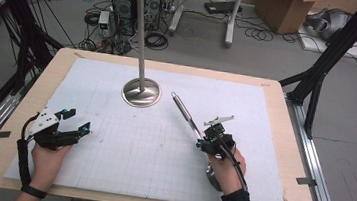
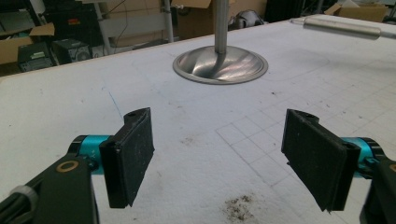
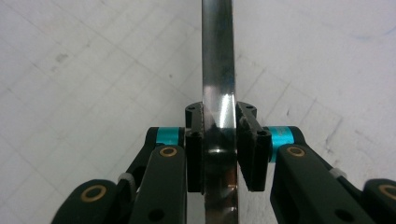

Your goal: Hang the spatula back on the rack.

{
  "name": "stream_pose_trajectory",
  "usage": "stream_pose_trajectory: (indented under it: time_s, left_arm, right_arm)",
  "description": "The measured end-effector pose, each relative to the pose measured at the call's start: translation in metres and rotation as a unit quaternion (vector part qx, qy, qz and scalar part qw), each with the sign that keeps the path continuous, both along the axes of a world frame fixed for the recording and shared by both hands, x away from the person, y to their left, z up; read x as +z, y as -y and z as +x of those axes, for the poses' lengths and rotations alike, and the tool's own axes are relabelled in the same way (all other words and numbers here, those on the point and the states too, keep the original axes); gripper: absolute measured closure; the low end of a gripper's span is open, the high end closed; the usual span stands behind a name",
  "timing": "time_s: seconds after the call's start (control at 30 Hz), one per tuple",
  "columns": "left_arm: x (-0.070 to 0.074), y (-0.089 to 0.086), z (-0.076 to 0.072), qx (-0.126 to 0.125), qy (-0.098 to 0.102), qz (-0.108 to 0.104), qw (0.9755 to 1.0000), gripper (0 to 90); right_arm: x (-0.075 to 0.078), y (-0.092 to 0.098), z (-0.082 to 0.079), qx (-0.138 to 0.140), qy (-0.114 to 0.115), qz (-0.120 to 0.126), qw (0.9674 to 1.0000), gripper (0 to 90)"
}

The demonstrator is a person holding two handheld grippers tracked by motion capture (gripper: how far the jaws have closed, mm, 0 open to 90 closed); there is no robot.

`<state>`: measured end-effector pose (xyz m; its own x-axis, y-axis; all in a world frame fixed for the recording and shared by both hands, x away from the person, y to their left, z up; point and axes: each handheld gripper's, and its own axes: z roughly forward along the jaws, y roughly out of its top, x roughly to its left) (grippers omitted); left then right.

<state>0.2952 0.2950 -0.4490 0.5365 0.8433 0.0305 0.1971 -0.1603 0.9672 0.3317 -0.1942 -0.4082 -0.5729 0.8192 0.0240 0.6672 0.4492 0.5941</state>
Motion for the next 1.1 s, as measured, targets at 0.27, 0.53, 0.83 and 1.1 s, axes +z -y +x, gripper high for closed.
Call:
stream_pose_trajectory:
  time_s: [0.27, 0.53, 0.83, 1.1]
  left_arm:
    - [0.000, 0.000, 0.000, 0.001, 0.000, 0.001, 1.0000, 25.5]
    - [0.000, 0.000, 0.000, 0.002, 0.000, 0.001, 1.0000, 25.5]
    - [0.000, 0.000, 0.000, 0.003, 0.001, 0.000, 1.0000, 25.5]
    - [0.000, 0.000, 0.000, 0.003, 0.000, 0.000, 1.0000, 25.5]
  right_arm:
    - [0.017, 0.008, -0.008, 0.011, 0.045, 0.053, 0.9975, 75.4]
    - [0.038, 0.011, -0.020, 0.025, 0.133, 0.086, 0.9871, 75.4]
    - [0.068, 0.014, -0.033, 0.041, 0.227, 0.142, 0.9625, 75.4]
    - [0.089, 0.009, -0.037, 0.045, 0.295, 0.175, 0.9382, 75.4]
